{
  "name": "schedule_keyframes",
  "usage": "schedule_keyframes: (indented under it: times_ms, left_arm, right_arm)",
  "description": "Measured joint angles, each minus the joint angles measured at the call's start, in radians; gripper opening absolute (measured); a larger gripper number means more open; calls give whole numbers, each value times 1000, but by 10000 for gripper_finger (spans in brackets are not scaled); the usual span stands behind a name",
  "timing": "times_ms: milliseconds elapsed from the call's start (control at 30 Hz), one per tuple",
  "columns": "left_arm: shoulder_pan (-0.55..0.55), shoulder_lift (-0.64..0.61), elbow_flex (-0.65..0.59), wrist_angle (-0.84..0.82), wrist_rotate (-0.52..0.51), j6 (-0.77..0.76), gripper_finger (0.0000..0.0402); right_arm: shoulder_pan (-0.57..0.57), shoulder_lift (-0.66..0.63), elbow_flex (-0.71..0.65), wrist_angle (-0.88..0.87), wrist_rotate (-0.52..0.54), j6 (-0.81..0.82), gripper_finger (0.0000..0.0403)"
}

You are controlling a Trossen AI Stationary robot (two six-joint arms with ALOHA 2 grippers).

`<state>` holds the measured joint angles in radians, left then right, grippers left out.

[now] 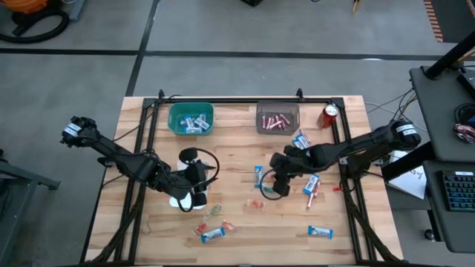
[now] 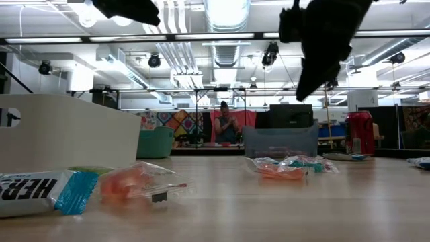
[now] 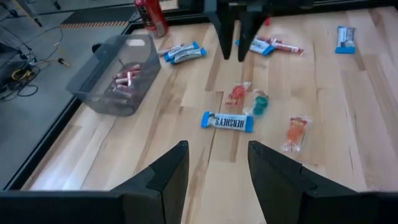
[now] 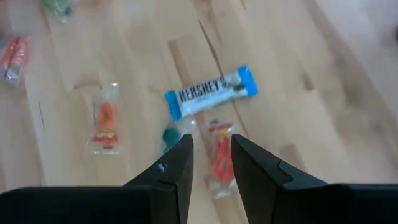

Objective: Sort candy
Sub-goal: Put the orange gummy candy into the white bin

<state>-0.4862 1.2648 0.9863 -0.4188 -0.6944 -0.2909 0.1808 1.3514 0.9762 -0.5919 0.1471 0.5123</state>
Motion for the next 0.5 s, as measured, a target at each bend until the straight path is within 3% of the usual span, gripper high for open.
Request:
schedule_keyframes:
  times_ms: [200, 500]
  left_arm:
    - [0, 0, 0, 20, -3, 0, 149]
    - [1, 0, 0, 24, -4, 2, 149]
  right_arm:
    - [20, 0, -56, -7, 1, 122, 102]
    - [22, 0, -161, 63, 63, 117, 102]
